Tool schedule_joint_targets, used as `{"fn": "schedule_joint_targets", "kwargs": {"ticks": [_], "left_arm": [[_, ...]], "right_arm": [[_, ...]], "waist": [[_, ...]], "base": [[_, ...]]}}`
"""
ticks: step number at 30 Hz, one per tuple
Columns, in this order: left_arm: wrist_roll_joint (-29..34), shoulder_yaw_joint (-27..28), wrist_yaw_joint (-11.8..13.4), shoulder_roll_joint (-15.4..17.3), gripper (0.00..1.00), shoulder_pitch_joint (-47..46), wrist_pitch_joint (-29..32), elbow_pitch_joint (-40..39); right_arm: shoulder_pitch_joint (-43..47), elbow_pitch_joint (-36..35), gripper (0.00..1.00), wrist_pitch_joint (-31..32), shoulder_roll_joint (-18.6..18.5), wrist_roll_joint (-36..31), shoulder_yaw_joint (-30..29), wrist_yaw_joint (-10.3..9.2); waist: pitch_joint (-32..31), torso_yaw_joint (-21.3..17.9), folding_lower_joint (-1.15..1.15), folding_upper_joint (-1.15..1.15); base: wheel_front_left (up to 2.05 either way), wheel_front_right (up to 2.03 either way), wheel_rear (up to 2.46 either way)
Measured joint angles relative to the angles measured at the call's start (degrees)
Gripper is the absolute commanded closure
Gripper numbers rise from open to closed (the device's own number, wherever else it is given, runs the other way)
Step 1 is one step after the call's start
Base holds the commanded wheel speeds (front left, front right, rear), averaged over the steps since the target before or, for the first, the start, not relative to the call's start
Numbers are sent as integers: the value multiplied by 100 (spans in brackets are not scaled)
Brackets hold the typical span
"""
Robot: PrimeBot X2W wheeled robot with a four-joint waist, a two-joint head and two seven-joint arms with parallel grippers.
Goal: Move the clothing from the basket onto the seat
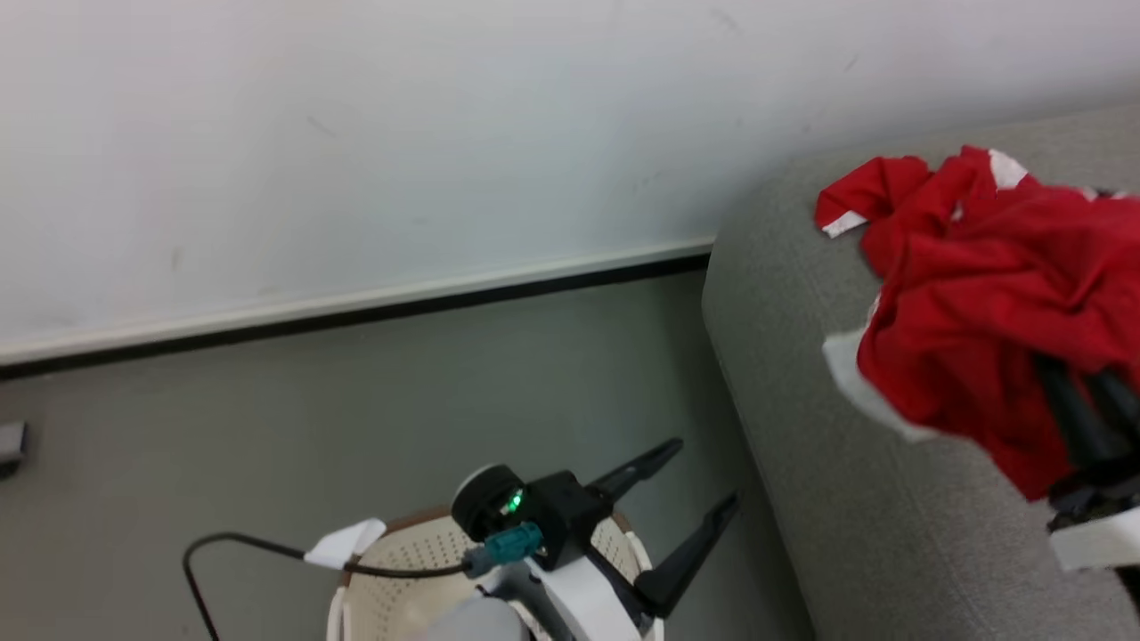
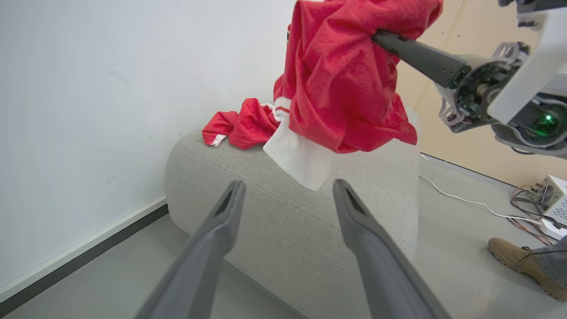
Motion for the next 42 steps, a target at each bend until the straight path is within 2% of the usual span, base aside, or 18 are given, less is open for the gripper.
{"fn": "schedule_joint_targets", "kwargs": {"ticks": [7,11,16,22,25,28,31,34,35,36,37,38,42], "left_arm": [[153,327,70,291,0,-677,87,-275],[225,470,138,377,0,-949,104,-479],[312,730,280,501,0,-1234,99,-727],[312,831,388,523,0,-1267,5,-806],[310,832,396,522,0,-1243,-44,-795],[297,838,410,520,0,-1213,-80,-738],[240,861,414,511,0,-1189,-112,-679],[154,896,438,478,0,-1159,-125,-627],[129,913,455,479,0,-1146,-127,-606],[105,939,472,479,0,-1129,-133,-587],[90,955,487,480,0,-1109,-144,-573],[69,967,503,482,0,-1083,-149,-553],[-124,1027,513,483,0,-851,-162,-421]], "right_arm": [[-1465,503,100,215,80,187,-1326,1],[-2414,937,100,559,-176,137,-2167,0],[-3594,1590,100,1053,-614,135,-2943,1],[-4292,2730,100,1317,-828,-250,-3652,0],[-4358,3255,100,1328,-764,-502,-3968,0],[-4298,3827,100,1346,-522,-853,-4224,1],[-4182,4313,100,1343,-300,-1192,-4462,0],[-4152,4502,100,1266,-113,-1424,-4503,0],[-4149,4509,79,1238,-54,-1456,-4465,0],[-4133,4501,52,1201,2,-1512,-4387,0],[-4105,4487,3,1183,41,-1540,-4305,0],[-4076,4480,0,1128,68,-1549,-4258,1],[-3737,4352,0,1038,22,-1719,-3940,0]], "waist": [[1054,328,1,0],[1676,570,2,0],[2447,890,2,0],[3175,1295,2,-1],[3373,1498,2,-1],[3465,1617,2,0],[3401,1615,1,0],[3275,1574,0,0],[3226,1558,0,0],[3171,1538,0,0],[3113,1517,0,0],[3049,1494,0,0],[2726,1399,-1,0]], "base": [[0,0,0],[0,0,0],[0,0,0],[0,0,0],[0,0,0],[0,0,0],[0,0,0],[0,0,0],[0,0,0],[0,0,0],[0,0,0],[0,0,0],[0,0,0]]}}
